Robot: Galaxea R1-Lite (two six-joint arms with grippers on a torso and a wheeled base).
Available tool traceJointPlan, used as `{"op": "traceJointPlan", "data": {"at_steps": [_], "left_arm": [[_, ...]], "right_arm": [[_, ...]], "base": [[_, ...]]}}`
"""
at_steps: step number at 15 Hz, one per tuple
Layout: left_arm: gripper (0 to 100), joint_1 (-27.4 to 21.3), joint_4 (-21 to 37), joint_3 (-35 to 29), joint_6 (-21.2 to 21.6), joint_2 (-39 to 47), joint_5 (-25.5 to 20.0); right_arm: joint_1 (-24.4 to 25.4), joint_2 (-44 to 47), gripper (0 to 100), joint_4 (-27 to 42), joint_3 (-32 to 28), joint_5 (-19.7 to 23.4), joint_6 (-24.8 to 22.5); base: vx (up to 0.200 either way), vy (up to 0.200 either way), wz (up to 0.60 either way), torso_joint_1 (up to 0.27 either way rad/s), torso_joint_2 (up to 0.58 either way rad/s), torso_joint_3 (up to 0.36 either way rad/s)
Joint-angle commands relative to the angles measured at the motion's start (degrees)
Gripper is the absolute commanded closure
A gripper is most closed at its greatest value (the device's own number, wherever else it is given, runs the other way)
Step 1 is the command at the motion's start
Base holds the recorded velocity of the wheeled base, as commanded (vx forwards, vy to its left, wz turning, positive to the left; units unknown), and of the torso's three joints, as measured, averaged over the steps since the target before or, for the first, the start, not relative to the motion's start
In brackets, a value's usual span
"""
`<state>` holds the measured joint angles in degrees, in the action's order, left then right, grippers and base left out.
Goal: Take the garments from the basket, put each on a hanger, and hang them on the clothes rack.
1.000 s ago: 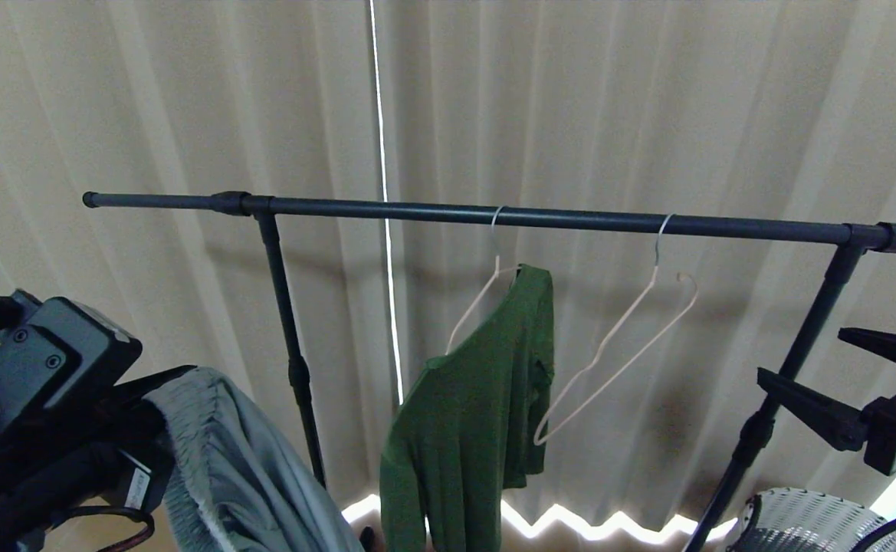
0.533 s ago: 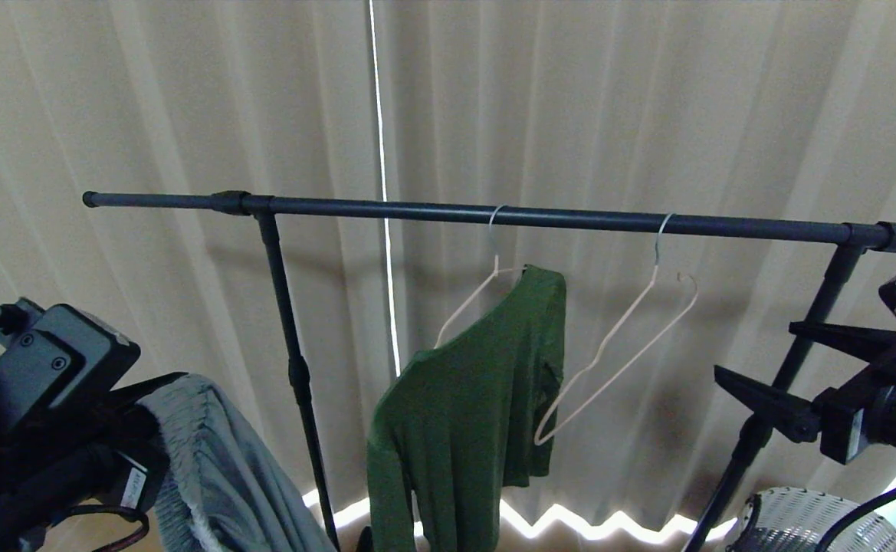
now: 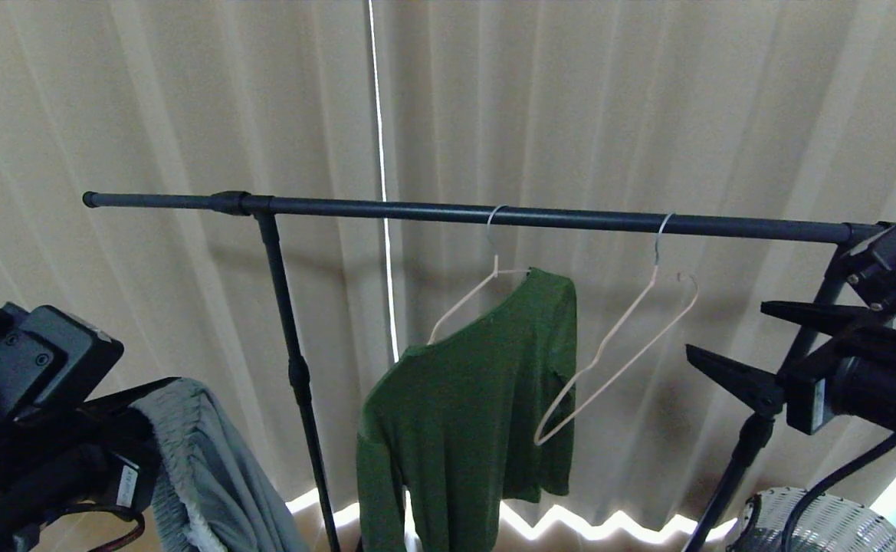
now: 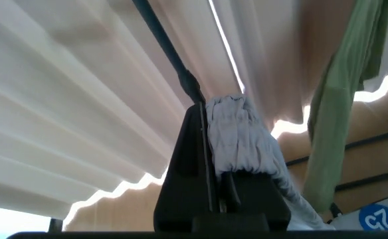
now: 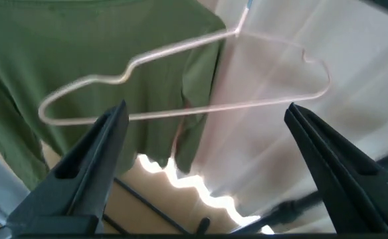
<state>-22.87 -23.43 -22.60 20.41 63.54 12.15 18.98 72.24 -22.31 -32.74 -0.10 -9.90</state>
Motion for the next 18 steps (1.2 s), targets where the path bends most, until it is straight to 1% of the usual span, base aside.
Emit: {"op": "traceJointPlan", "data": {"at_steps": [1, 3, 4, 5, 7, 8, 9, 11, 18], "left_arm": [[100, 0.19, -3.46, 0.80, 0.86, -0.26, 0.06], [100, 0.28, -5.75, 1.07, 2.27, -1.22, 0.15], [100, 0.46, -5.84, 0.98, 2.09, -1.22, 0.15], [100, 0.46, -5.84, 0.98, 2.09, -1.22, 0.15], [100, 0.46, -5.84, 0.98, 2.01, -0.78, 0.15], [100, 0.46, -5.84, 0.98, 2.01, -0.78, 0.15], [100, 0.46, -5.84, 1.16, 2.01, -0.70, 0.15], [100, 0.46, -5.84, 1.24, 2.09, -0.43, 0.06], [100, 0.37, -5.84, 1.33, 2.27, 0.45, 0.06]], "right_arm": [[2.64, 4.84, 0, -0.10, -2.94, -2.10, 0.41], [4.75, 8.62, 0, -0.02, -6.10, -3.68, 5.06], [6.60, 10.90, 0, 0.07, -7.86, -6.14, 8.40], [7.83, 12.84, 0, 0.07, -9.00, -8.34, 10.16], [9.50, 15.65, 0, 0.07, -9.97, -12.56, 10.43], [9.50, 15.65, 0, 0.07, -9.97, -12.56, 10.43], [10.20, 17.93, 0, 0.16, -10.41, -15.55, 10.43], [10.11, 20.04, 0, 0.07, -11.82, -18.45, 10.60], [10.20, 22.94, 0, 0.25, -13.49, -18.80, 10.51]], "base": [[0.000, 0.000, 0.00, 0.000, 0.00, 0.000], [0.000, 0.000, 0.00, 0.000, 0.00, 0.000], [0.000, 0.000, 0.00, 0.000, 0.00, 0.000], [0.000, 0.000, 0.00, 0.000, 0.00, 0.000], [0.000, 0.000, 0.00, 0.000, 0.00, 0.000], [0.000, 0.000, 0.00, 0.000, 0.00, 0.000], [0.000, 0.000, 0.00, 0.000, 0.00, 0.000], [0.000, 0.000, 0.00, 0.000, 0.00, 0.000], [0.000, 0.000, 0.00, 0.000, 0.00, 0.000]]}}
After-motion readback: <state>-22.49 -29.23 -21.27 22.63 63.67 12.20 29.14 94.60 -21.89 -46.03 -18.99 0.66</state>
